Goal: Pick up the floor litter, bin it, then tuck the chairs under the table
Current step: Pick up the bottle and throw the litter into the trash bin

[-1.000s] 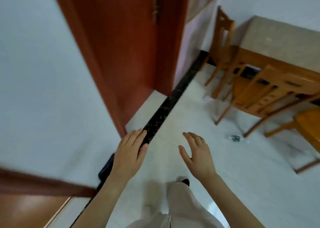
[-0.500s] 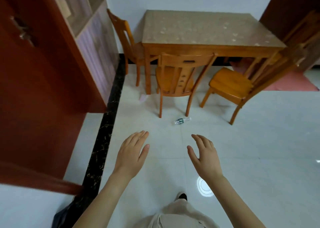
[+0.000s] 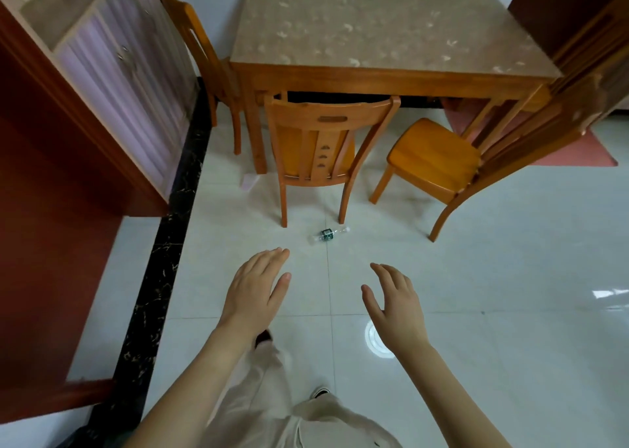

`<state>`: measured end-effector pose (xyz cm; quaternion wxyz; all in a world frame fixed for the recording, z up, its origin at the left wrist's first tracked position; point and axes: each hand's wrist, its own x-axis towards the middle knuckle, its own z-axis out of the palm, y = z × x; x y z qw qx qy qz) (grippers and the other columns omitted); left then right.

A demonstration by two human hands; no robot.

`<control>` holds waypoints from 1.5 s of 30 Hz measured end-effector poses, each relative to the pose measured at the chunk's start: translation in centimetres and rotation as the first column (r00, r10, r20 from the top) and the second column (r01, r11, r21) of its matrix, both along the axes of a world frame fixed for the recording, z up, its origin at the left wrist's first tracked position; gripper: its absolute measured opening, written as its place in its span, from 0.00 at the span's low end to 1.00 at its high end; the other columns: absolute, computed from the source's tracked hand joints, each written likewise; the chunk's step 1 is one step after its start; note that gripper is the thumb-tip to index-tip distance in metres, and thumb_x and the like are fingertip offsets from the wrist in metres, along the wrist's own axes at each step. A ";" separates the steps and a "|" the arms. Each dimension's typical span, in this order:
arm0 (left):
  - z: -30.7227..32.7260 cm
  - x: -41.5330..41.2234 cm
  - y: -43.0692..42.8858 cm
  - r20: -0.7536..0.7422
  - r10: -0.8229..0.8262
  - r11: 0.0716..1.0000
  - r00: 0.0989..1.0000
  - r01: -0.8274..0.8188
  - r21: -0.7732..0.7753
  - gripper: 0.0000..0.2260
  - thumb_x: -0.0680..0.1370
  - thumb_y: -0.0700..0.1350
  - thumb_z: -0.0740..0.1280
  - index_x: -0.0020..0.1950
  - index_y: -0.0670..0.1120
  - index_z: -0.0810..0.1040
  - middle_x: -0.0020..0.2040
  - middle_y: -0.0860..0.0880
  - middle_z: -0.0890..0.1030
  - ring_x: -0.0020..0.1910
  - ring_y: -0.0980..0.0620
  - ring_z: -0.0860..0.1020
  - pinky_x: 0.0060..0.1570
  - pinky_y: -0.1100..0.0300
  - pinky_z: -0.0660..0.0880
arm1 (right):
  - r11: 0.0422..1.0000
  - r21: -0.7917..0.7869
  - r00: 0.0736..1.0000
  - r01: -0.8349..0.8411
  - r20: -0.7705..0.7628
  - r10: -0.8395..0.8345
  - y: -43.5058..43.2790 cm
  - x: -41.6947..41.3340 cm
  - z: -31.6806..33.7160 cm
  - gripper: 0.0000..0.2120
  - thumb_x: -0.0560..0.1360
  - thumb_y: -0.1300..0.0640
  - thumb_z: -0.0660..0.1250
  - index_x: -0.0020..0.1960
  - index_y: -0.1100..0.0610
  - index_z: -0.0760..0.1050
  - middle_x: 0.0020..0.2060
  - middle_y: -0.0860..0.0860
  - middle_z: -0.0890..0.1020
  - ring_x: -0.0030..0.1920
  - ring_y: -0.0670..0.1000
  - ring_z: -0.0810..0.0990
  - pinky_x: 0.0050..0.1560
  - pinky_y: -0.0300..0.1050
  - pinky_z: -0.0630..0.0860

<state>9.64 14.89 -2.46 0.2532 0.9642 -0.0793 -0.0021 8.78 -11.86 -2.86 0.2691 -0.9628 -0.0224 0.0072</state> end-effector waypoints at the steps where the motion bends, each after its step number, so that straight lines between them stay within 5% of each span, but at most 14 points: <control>1: -0.6 1.7 0.2 -0.021 -0.007 1.000 1.000 0.007 0.006 0.25 0.81 0.57 0.48 0.73 0.48 0.69 0.71 0.51 0.72 0.71 0.51 0.67 0.70 0.56 0.63 | 1.000 0.006 1.000 0.005 -0.016 -0.005 0.2 1.7 -0.8 0.28 0.78 0.40 0.52 0.70 0.55 0.71 0.66 0.52 0.76 0.66 0.55 0.72 0.64 0.53 0.72; 19: -11.1 30.9 3.5 -0.151 -0.070 0.996 0.986 0.077 0.039 0.23 0.80 0.54 0.52 0.70 0.45 0.71 0.68 0.48 0.74 0.67 0.48 0.70 0.65 0.54 0.65 | 0.995 0.017 0.985 0.096 -0.147 -0.093 2.8 29.5 -12.2 0.25 0.79 0.44 0.55 0.69 0.58 0.71 0.64 0.54 0.77 0.65 0.56 0.72 0.63 0.46 0.68; 26: -30.4 35.9 3.0 -0.158 0.030 0.999 0.987 -0.023 0.045 0.23 0.80 0.53 0.53 0.70 0.43 0.72 0.68 0.46 0.74 0.67 0.46 0.71 0.66 0.50 0.68 | 0.999 0.053 0.990 -0.003 -0.140 0.010 3.4 37.9 -32.5 0.26 0.78 0.44 0.56 0.69 0.60 0.71 0.63 0.56 0.77 0.63 0.59 0.73 0.62 0.54 0.72; 36: -63.8 42.7 1.9 -0.049 -0.084 0.996 0.995 0.086 0.032 0.21 0.80 0.49 0.58 0.69 0.40 0.73 0.67 0.42 0.75 0.66 0.43 0.72 0.65 0.50 0.69 | 0.963 -0.020 0.956 -0.270 -0.123 0.265 1.0 44.5 -67.1 0.28 0.74 0.44 0.66 0.69 0.58 0.72 0.63 0.55 0.77 0.63 0.59 0.74 0.62 0.55 0.73; 45: -77.3 45.8 3.3 -0.054 -0.200 0.972 0.978 0.205 0.114 0.23 0.78 0.51 0.61 0.70 0.42 0.71 0.70 0.44 0.72 0.68 0.44 0.70 0.65 0.49 0.69 | 0.832 -0.177 0.846 -0.525 -0.216 0.488 0.8 52.7 -82.0 0.36 0.66 0.53 0.77 0.72 0.53 0.70 0.66 0.55 0.75 0.68 0.60 0.71 0.70 0.62 0.62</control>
